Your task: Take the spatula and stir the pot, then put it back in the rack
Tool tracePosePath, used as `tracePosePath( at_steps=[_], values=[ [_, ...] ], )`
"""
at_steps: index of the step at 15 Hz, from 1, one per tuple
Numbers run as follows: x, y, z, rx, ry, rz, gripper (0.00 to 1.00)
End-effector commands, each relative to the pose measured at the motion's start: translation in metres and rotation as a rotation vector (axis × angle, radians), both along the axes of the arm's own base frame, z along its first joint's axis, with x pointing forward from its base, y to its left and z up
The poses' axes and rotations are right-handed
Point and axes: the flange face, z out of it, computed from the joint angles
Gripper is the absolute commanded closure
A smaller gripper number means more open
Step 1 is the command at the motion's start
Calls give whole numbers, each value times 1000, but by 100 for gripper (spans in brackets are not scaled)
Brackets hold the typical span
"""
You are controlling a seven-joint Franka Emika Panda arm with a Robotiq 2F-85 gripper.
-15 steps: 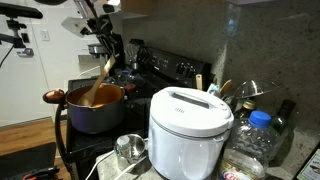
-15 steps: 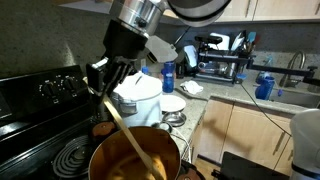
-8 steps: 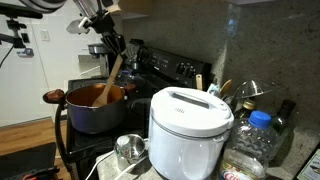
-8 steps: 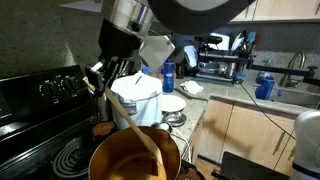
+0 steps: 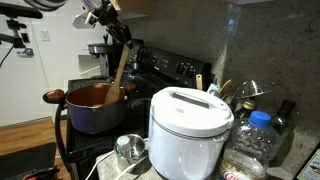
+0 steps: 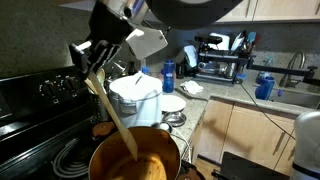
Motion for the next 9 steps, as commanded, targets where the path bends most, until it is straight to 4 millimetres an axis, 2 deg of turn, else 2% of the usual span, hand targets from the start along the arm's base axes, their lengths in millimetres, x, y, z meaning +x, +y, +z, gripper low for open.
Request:
tracePosePath(
  at_steps=[1,9],
  values=[
    [13,-4,30,50,-59,-12,92],
    [47,-18,96,94,-201,-51,92]
  ],
)
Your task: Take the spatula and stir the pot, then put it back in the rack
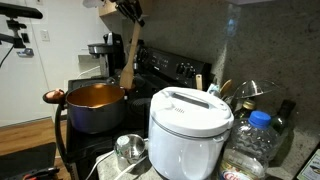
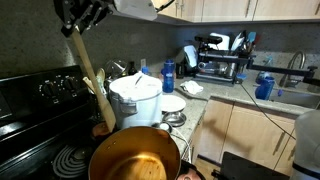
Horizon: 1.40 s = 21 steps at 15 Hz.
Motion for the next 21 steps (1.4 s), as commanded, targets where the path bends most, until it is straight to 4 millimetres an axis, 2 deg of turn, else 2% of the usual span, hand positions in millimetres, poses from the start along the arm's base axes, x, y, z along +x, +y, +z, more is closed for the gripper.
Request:
tracePosePath(
  at_steps=[1,4,6,10,14,15,16,20,21],
  values=[
    [24,-6,26,21,-76,-26,92],
    [39,-15,36,-5,-155,-48,92],
    [49,-21,33,-37,-205,-59,92],
    [70,-37,13,-94,-281,-95,92],
    [89,-52,-16,-140,-313,-106,92],
    [79,-50,-12,-137,-285,-109,92],
    [83,-53,-18,-139,-278,-112,68],
    [83,-50,-19,-138,-277,-107,68],
    [83,-50,-19,-137,-277,-107,92]
  ],
)
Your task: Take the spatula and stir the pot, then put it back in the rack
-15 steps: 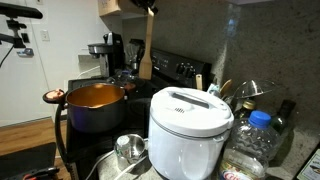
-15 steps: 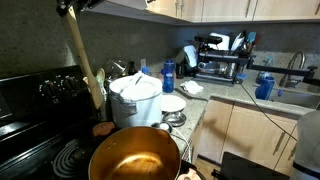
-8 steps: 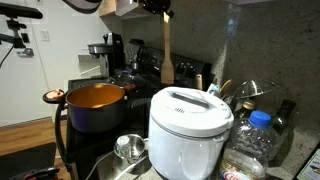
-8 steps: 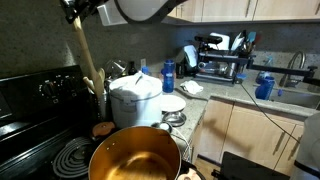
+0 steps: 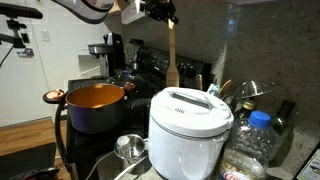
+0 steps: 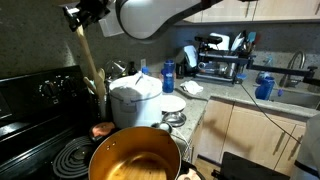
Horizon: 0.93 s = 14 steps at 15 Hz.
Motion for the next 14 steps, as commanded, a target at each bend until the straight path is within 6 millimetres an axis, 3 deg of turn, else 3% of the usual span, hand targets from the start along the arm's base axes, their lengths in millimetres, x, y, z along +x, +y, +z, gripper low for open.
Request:
tracePosePath(
  at_steps=[1,8,14],
  values=[
    [2,-4,1,-4,-16,-8,92],
    [11,-38,15,-77,-154,-69,92],
    [26,-35,6,-50,-209,-98,92]
  ],
)
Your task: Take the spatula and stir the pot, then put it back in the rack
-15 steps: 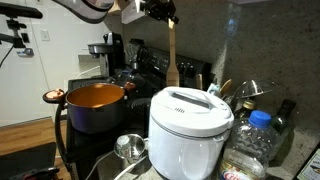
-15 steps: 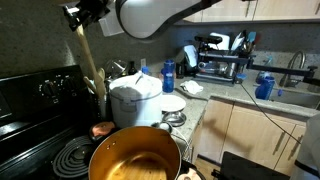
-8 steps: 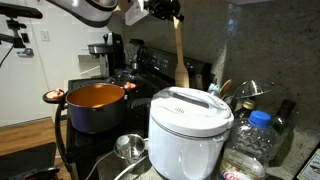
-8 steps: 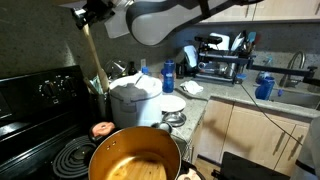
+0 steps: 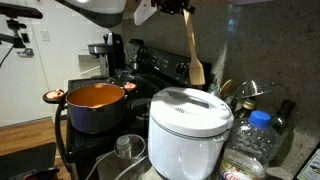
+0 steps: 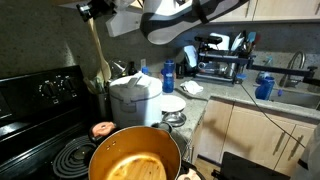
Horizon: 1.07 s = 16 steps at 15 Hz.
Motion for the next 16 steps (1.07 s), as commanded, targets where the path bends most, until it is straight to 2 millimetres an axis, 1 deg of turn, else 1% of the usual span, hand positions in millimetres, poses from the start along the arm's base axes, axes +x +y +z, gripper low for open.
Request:
tracePosePath(
  at_steps=[1,5,9,13,16],
  values=[
    [17,3,-5,32,-46,3,92],
    [38,-4,-35,40,-58,-38,92],
    [55,-8,-72,44,-66,-56,92],
    [64,-12,-111,61,-33,-79,92],
    [69,-15,-131,71,6,-93,92]
  ],
)
